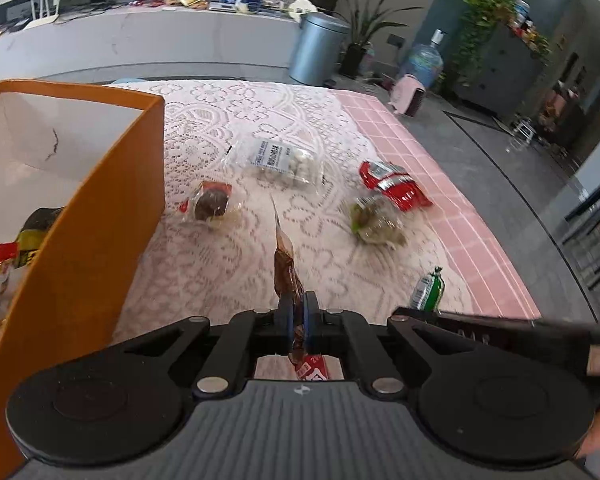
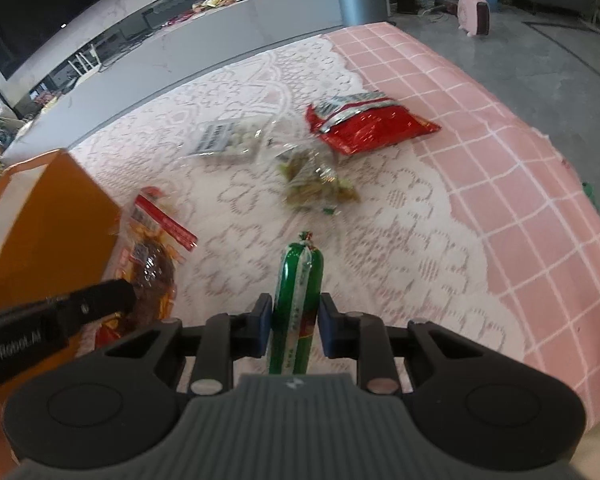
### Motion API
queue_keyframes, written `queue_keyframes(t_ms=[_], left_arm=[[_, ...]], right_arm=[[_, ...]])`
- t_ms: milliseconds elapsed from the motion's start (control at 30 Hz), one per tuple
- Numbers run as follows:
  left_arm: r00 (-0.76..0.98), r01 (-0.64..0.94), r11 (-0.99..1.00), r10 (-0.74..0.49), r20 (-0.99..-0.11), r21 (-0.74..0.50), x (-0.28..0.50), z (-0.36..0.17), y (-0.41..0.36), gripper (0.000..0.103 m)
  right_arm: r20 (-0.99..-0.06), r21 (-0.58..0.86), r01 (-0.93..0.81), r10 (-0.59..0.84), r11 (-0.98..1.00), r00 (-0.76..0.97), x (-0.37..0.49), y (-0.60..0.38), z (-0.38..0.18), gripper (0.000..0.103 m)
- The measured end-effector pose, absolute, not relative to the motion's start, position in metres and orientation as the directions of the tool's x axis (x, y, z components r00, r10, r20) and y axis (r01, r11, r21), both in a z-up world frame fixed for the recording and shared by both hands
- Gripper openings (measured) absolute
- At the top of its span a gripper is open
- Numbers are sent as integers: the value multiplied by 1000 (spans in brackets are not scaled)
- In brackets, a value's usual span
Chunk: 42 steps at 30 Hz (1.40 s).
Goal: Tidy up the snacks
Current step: 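Close the left gripper on the brown jerky pack while the right gripper holds the sausage, then carry the jerky pack and green sausage over the orange box with both tools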
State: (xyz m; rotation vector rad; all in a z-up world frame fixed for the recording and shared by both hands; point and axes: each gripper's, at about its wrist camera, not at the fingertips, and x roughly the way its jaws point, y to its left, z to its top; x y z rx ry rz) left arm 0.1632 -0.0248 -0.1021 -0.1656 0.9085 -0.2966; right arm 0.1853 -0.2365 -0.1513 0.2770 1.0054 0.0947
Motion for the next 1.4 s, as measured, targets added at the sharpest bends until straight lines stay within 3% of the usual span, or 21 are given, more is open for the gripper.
queue_keyframes(t_ms=[333,900,1400], left_arm=[[593,217,938,-346,-727,-270,125,-79,-12,3],[719,230,929,-363,-593,-289,85,-27,18,1],[849,165,948,-276,-450,-272,81,21,70,1]], right_arm=[[-792,272,-16,233,962,565,158,-219,-126,20],[-732,246,-110,259,963,631,117,-184,-75,20],[-646,182,-255,311,950,697,119,-123,-21,20]])
